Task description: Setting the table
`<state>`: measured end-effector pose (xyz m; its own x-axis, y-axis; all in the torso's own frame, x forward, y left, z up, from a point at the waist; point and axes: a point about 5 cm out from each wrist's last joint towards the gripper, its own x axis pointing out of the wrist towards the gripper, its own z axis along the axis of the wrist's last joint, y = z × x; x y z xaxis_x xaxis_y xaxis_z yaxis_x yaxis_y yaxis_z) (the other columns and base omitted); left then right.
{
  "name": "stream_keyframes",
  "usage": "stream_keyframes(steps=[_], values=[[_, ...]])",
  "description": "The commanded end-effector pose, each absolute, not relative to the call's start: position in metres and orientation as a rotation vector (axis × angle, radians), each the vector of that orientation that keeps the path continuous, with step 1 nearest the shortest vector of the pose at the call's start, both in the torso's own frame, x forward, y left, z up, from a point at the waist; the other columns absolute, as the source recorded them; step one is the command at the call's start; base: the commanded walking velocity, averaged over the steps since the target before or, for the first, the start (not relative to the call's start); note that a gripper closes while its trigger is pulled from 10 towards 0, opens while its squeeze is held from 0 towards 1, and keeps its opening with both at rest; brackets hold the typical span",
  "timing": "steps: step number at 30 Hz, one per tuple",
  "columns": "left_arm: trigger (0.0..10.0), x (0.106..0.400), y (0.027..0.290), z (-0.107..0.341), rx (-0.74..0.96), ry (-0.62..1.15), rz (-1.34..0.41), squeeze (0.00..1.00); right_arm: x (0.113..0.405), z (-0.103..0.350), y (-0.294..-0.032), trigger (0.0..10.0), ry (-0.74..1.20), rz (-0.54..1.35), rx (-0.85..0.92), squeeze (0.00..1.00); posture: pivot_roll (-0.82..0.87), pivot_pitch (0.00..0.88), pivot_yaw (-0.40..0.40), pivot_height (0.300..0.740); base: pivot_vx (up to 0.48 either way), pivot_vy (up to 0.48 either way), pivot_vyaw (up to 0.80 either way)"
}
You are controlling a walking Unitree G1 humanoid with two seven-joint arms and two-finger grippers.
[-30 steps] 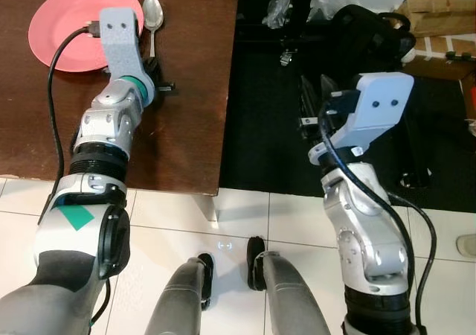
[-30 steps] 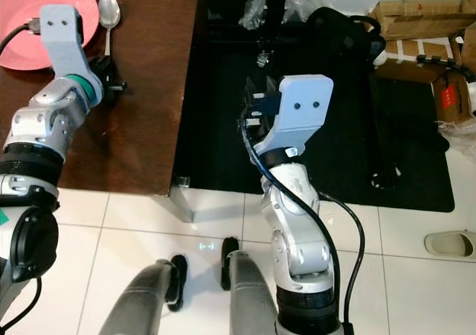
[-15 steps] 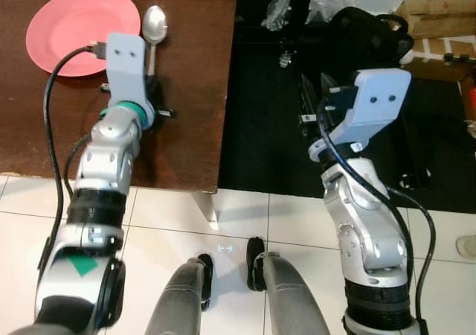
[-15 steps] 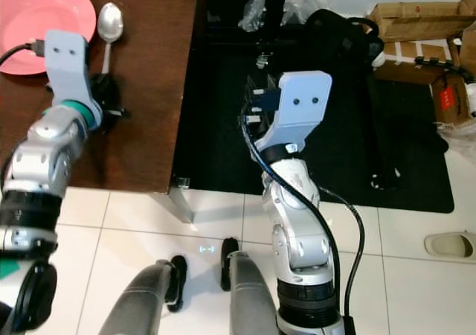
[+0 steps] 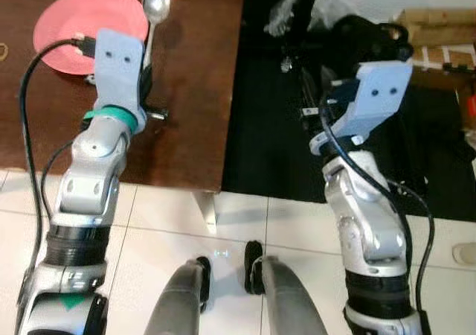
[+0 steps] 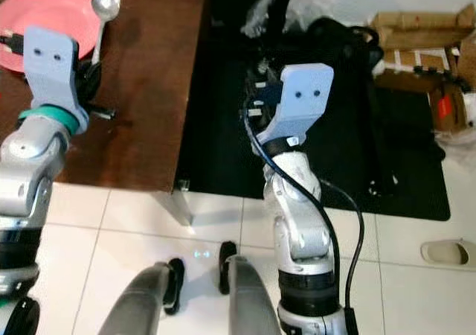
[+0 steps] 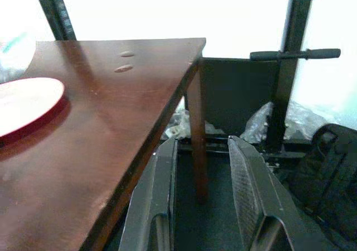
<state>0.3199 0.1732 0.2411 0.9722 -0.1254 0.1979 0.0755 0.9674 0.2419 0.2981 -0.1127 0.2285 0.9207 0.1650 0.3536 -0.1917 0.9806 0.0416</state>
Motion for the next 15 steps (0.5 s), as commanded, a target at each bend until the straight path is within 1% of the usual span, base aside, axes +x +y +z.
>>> stream_keyframes(steps=[1,8,9,11,12,15], values=[[10.0,0.313,0.175,0.237,0.224,-0.192,-0.124,0.00,0.299,0.223,-0.115,10.0,-0.344,0.176,0.072,0.00,0.09,0.163,0.047,0.740,0.000,0.000,0.00],[10.0,0.306,0.188,0.228,0.183,-0.141,-0.057,0.00,0.299,0.217,-0.116,10.0,-0.336,0.151,0.073,0.00,0.10,0.136,0.051,0.740,0.000,0.000,0.00],[10.0,0.307,0.187,0.227,0.191,-0.144,-0.051,0.00,0.299,0.214,-0.117,10.0,-0.329,0.143,0.075,0.00,0.10,0.119,0.051,0.740,0.000,0.000,0.00],[10.0,0.309,0.187,0.225,0.218,-0.146,-0.042,0.00,0.299,0.212,-0.117,10.0,-0.325,0.138,0.076,0.00,0.10,0.119,0.051,0.740,0.000,0.000,0.00],[10.0,0.310,0.183,0.230,0.261,-0.192,-0.036,0.00,0.299,0.210,-0.118,10.0,-0.325,0.129,0.074,0.00,0.09,0.105,0.053,0.740,0.000,0.000,0.00],[10.0,0.311,0.182,0.231,0.260,-0.212,-0.028,0.00,0.300,0.211,-0.119,10.0,-0.328,0.123,0.074,0.00,0.09,0.091,0.054,0.740,0.000,0.000,0.00]])
